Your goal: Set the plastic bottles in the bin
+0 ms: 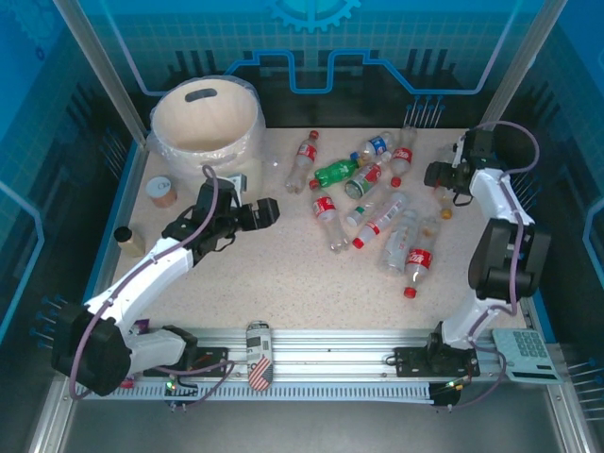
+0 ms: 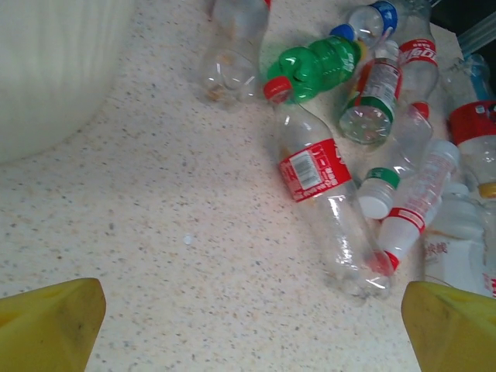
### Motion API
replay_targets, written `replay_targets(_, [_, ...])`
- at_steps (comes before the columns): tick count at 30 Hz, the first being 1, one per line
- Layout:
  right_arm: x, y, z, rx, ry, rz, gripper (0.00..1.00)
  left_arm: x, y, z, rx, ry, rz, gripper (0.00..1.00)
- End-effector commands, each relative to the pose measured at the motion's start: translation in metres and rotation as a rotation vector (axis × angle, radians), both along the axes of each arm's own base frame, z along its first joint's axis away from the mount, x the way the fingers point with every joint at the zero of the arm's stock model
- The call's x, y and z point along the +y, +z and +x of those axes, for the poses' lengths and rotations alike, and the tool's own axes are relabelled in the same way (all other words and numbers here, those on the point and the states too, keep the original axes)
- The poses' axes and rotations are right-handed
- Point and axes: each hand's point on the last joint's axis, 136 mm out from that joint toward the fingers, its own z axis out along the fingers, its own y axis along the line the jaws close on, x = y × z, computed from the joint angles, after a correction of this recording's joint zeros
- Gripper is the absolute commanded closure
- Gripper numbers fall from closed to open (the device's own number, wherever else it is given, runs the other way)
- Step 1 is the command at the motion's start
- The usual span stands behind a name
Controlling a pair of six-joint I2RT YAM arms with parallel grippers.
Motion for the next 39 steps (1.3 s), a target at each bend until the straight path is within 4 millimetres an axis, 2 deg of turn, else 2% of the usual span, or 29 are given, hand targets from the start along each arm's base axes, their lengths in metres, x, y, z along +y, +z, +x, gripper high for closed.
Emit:
replay_targets(1, [-0.016,-0.016,-0.001,0.087,-0.017,-0.014,0.05,-0.013,0.01,-0.006,0.038,-0.02,-0.066,0.01])
replay_targets(4, [-0.02,-0.036,0.008,0.125,-0.017,0.011,0.06,-0.018,0.013,-0.009,0.034,-0.022,-0.101,0.01])
replay_targets(8, [-0.03,-0.048,0.016,0.146,-0.036,-0.024,0.06,-0.014,0.021,-0.009,0.017,-0.007,-0.099,0.01])
replay_targets(17, [-0.029,-0.081,0.035,0.2,-0.009,0.021,0.08,-0.012,0.028,-0.011,-0.006,0.005,-0.112,0.01])
replay_targets(23, [-0.031,-0.098,0.037,0.229,-0.012,0.027,0.14,-0.01,0.03,-0.012,-0.016,0.012,-0.118,0.01])
replay_targets(26, [-0.032,-0.1,0.036,0.238,-0.012,0.032,0.2,-0.009,0.029,-0.014,-0.017,0.015,-0.119,0.01])
replay_targets(29, [-0.032,-0.095,0.035,0.236,-0.011,0.024,0.27,-0.009,0.028,-0.013,-0.019,0.019,-0.121,0.01])
replay_targets(32, [-0.033,-0.076,0.032,0.199,-0.011,0.007,0.3,-0.012,0.033,-0.01,-0.024,0.015,-0.134,0.01])
replay_targets(34, [-0.033,-0.059,0.028,0.172,-0.01,-0.005,0.3,-0.015,0.04,-0.007,-0.03,0.01,-0.151,0.01])
replay_targets(39, [-0.021,0.001,0.012,0.053,0.012,-0.002,0.33,-0.032,0.059,0.003,-0.059,-0.016,-0.26,0.01])
